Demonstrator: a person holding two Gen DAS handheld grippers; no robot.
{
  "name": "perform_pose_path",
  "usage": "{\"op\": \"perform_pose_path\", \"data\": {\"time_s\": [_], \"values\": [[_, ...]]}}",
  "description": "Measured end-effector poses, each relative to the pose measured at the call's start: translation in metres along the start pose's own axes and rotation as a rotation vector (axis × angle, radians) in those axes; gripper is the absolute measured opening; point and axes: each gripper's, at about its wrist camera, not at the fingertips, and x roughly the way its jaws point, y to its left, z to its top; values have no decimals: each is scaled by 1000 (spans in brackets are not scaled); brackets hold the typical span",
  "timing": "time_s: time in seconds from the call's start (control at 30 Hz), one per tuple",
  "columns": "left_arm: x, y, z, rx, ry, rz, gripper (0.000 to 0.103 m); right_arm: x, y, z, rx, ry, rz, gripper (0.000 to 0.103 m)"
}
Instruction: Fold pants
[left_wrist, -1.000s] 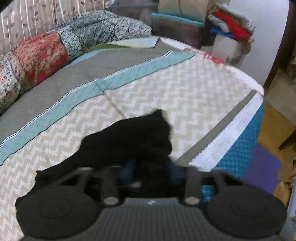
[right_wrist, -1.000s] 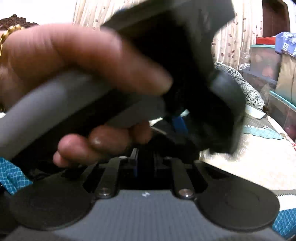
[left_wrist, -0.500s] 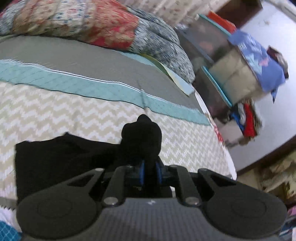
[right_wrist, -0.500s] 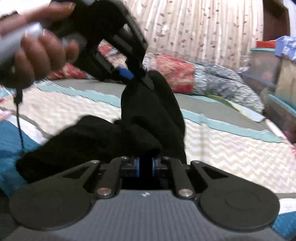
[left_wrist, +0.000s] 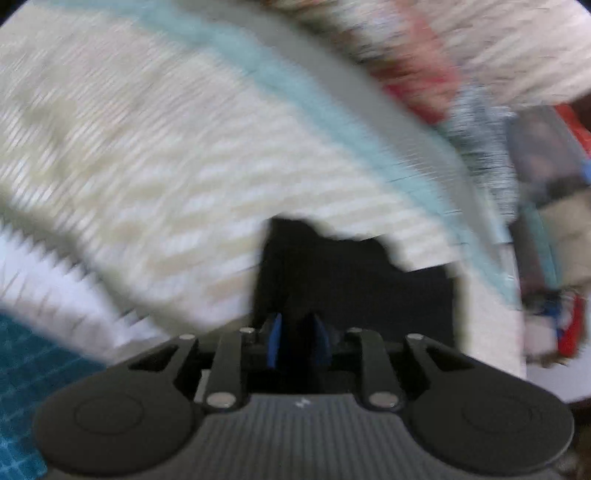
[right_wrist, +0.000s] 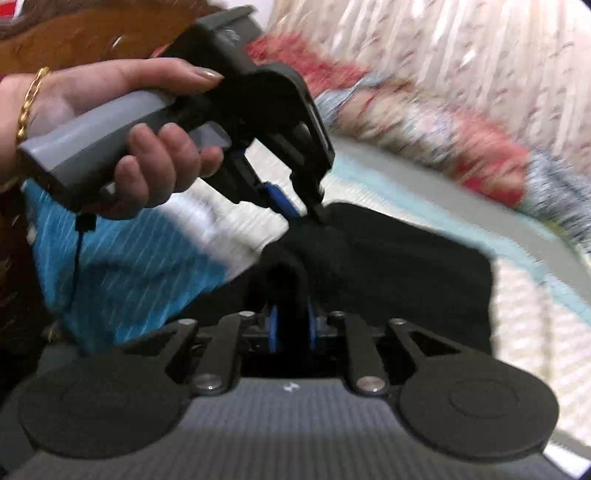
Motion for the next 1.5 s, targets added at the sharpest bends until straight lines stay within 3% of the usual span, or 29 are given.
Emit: {"op": "perform_pose_path", "data": {"time_s": [0.07,0.13,0.27,0.37,0.43,0.53,0.67,0.73,0.9,0.93,1.0,1.03,1.13,1.23,1.3,1.4,1.5], "values": [[0,11,-5,-55,-10,-44,45,-8,5,-1,-36,-17,-8,26],[-6,11,-10,-54,-20,-92,47,-23,-1,2,-14,-47,22,43],[-19,0,-21,10,-34,-141,52,-39,-14,-4,26,-86,23,44],[-25,-10,-32,71,-28,-158,47,-36,-8,-9,8,-89,33,41],[-23,-16,-40,121,-17,-140,43,-17,-10,-8,-25,-64,52,13],[-22,-22,-50,190,-25,-67,22,-1,1,-2,-48,-46,46,7],[-32,-21,-51,194,-57,-67,15,0,11,12,24,-53,75,7],[-35,-19,-51,208,-67,-47,16,1,22,12,-21,-60,69,7],[-22,-11,-59,180,-35,-8,24,13,26,4,-29,7,85,14],[-26,-12,-62,186,-43,-11,30,9,22,6,-22,2,94,22],[-34,-16,-65,216,-56,-2,43,-3,11,9,15,-21,132,36],[-38,-18,-67,235,-64,13,49,-12,2,9,46,-46,140,36],[-45,-21,-79,316,-81,47,49,-34,-26,6,140,-95,118,36],[-40,-14,-90,325,-80,66,52,-44,-58,-1,284,-115,63,36],[-35,-6,-92,281,-80,69,58,-36,-76,-11,378,-71,14,36],[-35,-5,-88,236,-78,67,60,-3,-93,-30,481,124,-60,37],[-47,-22,-94,308,-117,125,60,-7,-98,-35,550,106,-38,39]]}}
